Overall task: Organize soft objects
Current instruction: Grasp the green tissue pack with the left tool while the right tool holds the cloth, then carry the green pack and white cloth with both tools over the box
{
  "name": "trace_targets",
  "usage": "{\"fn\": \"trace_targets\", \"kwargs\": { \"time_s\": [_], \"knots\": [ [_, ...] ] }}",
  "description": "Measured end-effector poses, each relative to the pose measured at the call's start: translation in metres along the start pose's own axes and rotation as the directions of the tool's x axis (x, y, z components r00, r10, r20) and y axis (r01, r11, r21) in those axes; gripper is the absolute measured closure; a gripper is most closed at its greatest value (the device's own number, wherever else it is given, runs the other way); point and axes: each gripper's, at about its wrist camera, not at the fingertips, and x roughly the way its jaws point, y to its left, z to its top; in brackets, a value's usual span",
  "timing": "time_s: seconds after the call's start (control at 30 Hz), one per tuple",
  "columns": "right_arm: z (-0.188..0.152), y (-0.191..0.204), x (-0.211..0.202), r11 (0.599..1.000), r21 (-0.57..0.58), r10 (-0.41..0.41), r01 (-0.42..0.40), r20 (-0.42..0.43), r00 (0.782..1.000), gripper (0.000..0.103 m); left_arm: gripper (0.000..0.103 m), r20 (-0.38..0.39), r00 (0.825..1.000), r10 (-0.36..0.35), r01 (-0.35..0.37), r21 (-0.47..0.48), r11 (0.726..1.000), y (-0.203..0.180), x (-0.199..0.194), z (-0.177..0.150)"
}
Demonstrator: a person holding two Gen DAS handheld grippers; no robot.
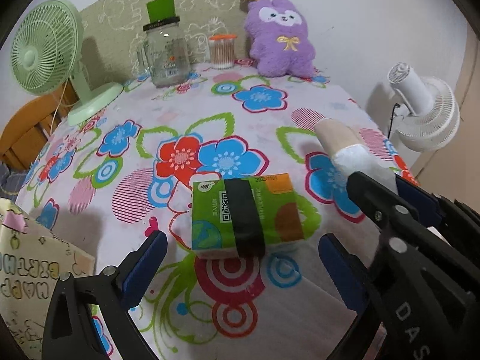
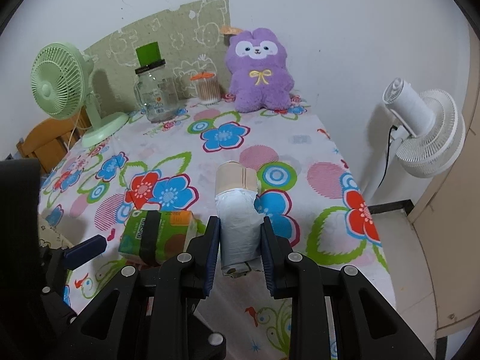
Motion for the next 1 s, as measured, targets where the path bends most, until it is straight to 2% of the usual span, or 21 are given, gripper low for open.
{"fn": "trace_targets", "kwargs": {
  "time_s": [0.17, 0.37, 0.53, 1.0],
  "knots": [
    [-0.003, -0.001, 0.007, 1.0, 0.004, -0.003, 0.003, -0.016, 1.0, 0.074, 0.004, -0.01, 1.0, 0.008, -0.008, -0.005, 1.0, 0.0, 0.007, -0.001],
    [-0.004, -0.001, 0.012, 1.0, 0.007, 0.005, -0.005, -0.027, 1.0, 0.074, 0.011, -0.017, 1.0, -0.002, 0.002, -0.016, 1.0, 0.002, 0.011, -0.002],
    [-0.004, -0.002, 0.008, 1.0, 0.006, 0.007, -0.007, -0.021, 1.0, 0.074, 0.028, -0.013, 1.0, -0.024, 0.024, -0.014, 1.0, 0.001, 0.008, -0.003],
    [-0.008, -0.001, -0.004, 1.0, 0.006, -0.003, 0.003, -0.019, 1.0, 0.073, 0.031, 0.012, 1.0, -0.01, 0.01, -0.009, 1.0, 0.0, -0.006, -0.01]
  ]
}}
